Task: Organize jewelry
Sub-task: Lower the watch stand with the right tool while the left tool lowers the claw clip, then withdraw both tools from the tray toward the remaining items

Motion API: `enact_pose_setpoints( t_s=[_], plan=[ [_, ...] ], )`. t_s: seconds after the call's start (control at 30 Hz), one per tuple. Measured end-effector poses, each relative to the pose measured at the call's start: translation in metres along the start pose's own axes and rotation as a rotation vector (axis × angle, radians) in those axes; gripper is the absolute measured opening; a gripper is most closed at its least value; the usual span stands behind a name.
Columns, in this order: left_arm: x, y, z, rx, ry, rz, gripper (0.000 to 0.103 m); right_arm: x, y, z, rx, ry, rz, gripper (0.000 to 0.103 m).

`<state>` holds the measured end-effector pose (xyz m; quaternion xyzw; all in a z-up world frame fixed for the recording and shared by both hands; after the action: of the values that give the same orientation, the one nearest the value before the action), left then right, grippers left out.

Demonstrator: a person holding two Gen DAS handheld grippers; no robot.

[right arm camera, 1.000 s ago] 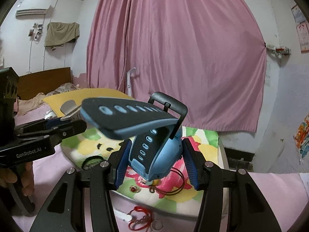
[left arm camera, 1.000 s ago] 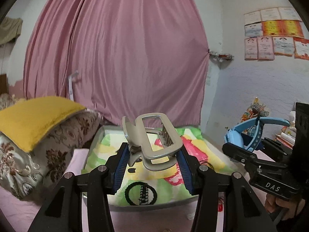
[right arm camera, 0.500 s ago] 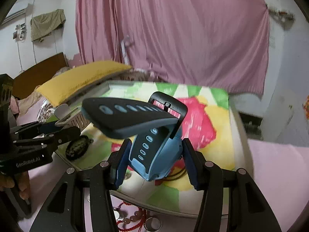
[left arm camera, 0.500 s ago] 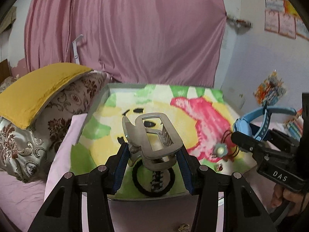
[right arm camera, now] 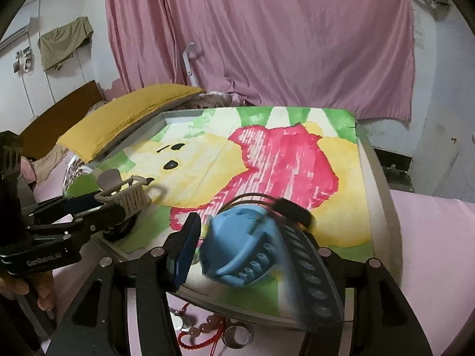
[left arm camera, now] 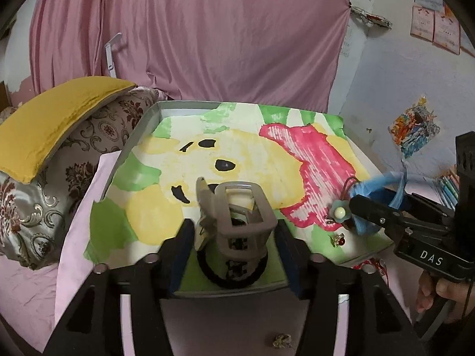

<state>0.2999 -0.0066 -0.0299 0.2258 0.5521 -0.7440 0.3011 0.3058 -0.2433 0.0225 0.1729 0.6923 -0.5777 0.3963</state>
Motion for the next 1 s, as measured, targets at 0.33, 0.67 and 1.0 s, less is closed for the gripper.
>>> enact_pose_setpoints(
  t_s=[0.33,0.67,1.0],
  plan=[
    [-0.001,-0.042,-0.008,0.047,-0.063,0.154,0.09,-0.005,-0.057,0.0,0.083,0.002,0.188,0.079],
    [0.01,-0.088,-0.002,0.038,-0.02,0.332,0.102,0.007,-0.103,-0.012,0.125,-0.039,0.318,0.101],
    [0.028,-0.106,-0.001,0.022,0.032,0.325,0.102,0.027,-0.116,-0.02,0.117,-0.127,0.241,0.101]
  ],
)
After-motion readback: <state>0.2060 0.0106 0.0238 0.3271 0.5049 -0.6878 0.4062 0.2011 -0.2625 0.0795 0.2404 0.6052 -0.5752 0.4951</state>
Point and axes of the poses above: each gripper's, at about its wrist camera, not at the fingertips, and y roughly the way its jaws point, z to its right, x to its underside, the point moved 6 cm from there along y, roughly the way its jaws point, and after that the axes turned 10 degrees about -y, right-handed, at the moved point
